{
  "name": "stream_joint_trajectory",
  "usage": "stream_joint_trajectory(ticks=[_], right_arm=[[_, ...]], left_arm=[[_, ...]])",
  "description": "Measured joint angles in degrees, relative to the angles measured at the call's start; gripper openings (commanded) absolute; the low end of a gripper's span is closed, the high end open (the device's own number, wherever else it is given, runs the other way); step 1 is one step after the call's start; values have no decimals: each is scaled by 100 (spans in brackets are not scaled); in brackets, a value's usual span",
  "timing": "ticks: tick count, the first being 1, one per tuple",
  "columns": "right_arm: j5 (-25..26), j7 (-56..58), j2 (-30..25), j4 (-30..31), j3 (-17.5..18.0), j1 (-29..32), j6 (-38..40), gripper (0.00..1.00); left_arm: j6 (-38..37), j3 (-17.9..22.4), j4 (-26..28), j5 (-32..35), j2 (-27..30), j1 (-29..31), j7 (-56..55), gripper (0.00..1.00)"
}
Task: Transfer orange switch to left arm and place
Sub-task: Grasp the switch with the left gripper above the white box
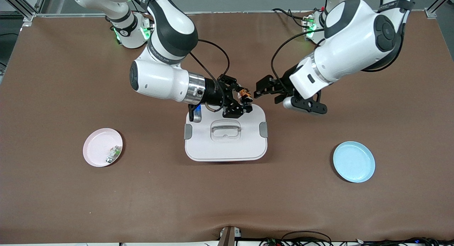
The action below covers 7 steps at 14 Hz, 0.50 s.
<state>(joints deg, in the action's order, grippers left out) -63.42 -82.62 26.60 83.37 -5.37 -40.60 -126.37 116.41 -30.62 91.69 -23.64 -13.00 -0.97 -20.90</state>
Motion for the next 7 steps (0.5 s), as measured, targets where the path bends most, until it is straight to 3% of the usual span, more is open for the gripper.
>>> stream_joint_trajectory(ticks=[7], right_arm=[[0,0,1,0,-1,0,0,24]], left_arm=[[514,-1,28,-4,-284,-223,-100,74]])
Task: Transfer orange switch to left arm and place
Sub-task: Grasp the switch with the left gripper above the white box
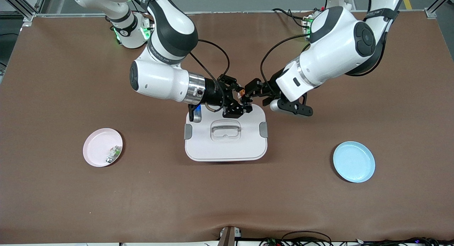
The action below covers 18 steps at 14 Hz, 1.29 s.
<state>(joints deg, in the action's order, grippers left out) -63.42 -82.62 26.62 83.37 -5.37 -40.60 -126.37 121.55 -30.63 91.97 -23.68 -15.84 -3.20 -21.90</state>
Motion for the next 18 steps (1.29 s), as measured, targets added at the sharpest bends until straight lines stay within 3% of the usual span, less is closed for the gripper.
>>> stream_joint_trajectory(ticks=[7,10,13,14,16,18], right_arm=[[0,0,11,-1,-1,0,0,24],[0,0,11,-1,-1,0,0,24],[0,0,15,0,-1,-1,1,24],[0,0,20,0,-1,-4,0,24],[0,0,21,0,-1,-4,0,24],[-7,0,36,1,-3,-11,2,25]], left_arm=[[8,-6,56,0,-49,-149,-204,72],[8,-6,79,0,-50,-194,-229,55],[13,-7,94,-3,-49,-196,-274,51],[19,-11,94,-7,-49,-200,-286,44],[21,-12,96,-9,-49,-202,-367,15],[49,-31,92,-26,-46,-203,-410,0]])
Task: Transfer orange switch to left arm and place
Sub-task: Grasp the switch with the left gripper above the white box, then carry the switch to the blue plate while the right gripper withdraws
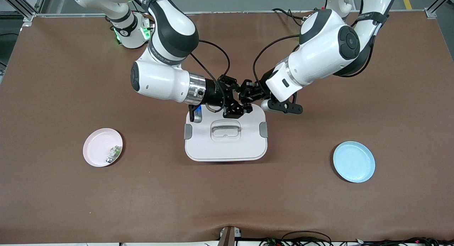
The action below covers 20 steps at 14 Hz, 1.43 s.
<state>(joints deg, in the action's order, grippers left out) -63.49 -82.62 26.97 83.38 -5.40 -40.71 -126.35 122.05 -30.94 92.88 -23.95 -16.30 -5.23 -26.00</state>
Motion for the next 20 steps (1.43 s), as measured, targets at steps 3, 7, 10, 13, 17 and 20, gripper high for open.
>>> stream_joint_trajectory(ticks=[3,7,10,13,17,20], right_arm=[[-6,0,1,-1,-3,0,0,25],[-20,0,2,-2,-4,0,-4,45],[-49,0,11,-6,-2,-1,-11,91],[-53,-2,12,-28,-45,2,-14,100],[-53,-2,6,-40,-86,30,-13,100],[-45,214,-33,-58,-123,235,274,100]], left_arm=[[6,0,-1,-4,-1,1,0,0],[6,0,-2,-5,0,5,0,0],[-8,-1,-7,10,0,11,10,0],[-193,69,12,415,0,170,5,0],[-323,81,11,501,1,549,170,0],[-572,88,10,704,11,698,191,0]])
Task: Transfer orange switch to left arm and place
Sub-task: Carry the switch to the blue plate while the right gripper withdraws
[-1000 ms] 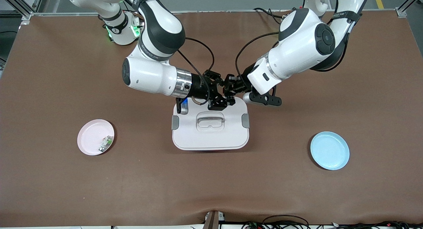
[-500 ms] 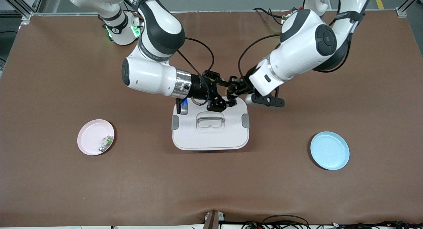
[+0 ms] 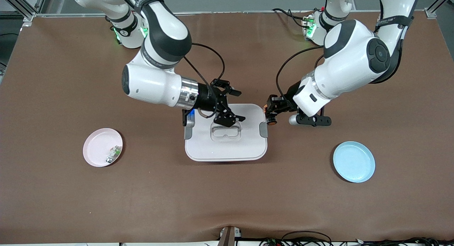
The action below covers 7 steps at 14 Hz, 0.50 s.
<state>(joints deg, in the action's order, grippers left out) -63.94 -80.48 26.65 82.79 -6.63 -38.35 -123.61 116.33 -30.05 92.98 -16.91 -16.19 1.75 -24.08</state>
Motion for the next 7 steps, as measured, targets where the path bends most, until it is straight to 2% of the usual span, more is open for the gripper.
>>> stream_joint_trajectory(ticks=[4,7], right_arm=[[153,1111,-264,48,-69,649,1286,100],[1300,1953,-719,389,-75,985,1740,100]], left_arm=[[-330,32,9,392,8,604,603,0],[-503,47,30,801,-65,1063,1164,0]])
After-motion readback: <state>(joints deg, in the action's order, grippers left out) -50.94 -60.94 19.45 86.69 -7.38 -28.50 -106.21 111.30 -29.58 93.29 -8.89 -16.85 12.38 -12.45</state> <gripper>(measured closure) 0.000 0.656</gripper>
